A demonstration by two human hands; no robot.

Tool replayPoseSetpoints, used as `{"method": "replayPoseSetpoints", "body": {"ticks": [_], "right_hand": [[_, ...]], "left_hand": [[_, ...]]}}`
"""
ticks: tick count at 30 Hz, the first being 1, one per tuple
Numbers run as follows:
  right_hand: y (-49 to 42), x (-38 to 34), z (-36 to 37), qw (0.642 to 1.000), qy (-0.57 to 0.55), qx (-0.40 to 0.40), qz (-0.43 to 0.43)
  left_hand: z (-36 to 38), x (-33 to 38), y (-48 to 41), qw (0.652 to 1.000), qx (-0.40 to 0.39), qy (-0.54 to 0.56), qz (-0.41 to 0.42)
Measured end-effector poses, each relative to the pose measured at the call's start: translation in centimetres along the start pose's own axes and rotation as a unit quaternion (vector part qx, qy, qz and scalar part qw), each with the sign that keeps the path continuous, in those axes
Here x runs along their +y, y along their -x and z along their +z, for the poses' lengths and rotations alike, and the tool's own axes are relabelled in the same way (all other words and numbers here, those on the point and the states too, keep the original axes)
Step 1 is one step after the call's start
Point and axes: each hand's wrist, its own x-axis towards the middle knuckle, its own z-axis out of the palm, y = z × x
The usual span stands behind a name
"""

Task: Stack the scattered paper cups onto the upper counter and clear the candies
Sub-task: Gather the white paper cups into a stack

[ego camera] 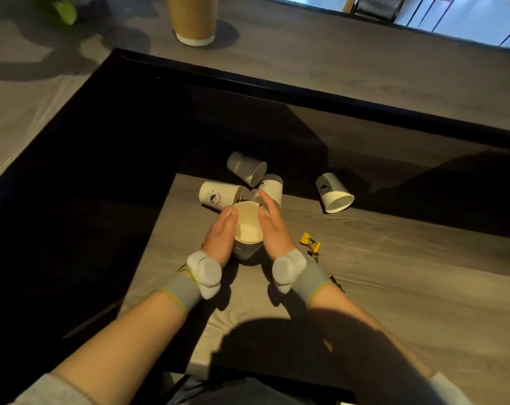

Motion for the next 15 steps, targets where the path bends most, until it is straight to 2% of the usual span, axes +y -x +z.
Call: {"method": "replayPoseSetpoints", "body": {"ticks": [1, 3, 5, 6, 9, 12, 15], "right_hand": [[-0.4, 0.0, -0.5, 1.000, -0.007, -0.004, 0.003], [-1.9, 0.4, -1.8, 0.998, -0.015, 0.046, 0.030], [-3.9, 0.7, -3.4, 0.990, 0.099, 0.098, 0.025], [-4.9, 0.7, -4.1, 0.979, 0.176, 0.098, 0.011], [-7.3, 0.6, -5.2, 0.935, 0.351, 0.043, -0.025], [-9.4, 0.9, -5.4, 0.879, 0.473, -0.024, -0.048], [-10.8, 0.9, -5.1, 0.837, 0.541, -0.072, -0.034]], "left_hand": [[0.0, -0.1, -0.1, 1.000, -0.002, -0.008, 0.002], [-0.3, 0.1, -0.4, 1.000, -0.009, 0.002, -0.022], [-0.5, 0.4, -0.7, 0.999, -0.015, 0.015, -0.032], [-0.7, 0.5, -1.1, 1.000, -0.005, 0.016, -0.026], [-1.5, 0.7, -3.0, 0.998, 0.058, 0.031, -0.023], [-2.1, 1.1, -5.6, 0.991, 0.107, -0.068, -0.038], [-2.8, 1.0, -8.0, 0.957, 0.117, -0.259, -0.057]]}}
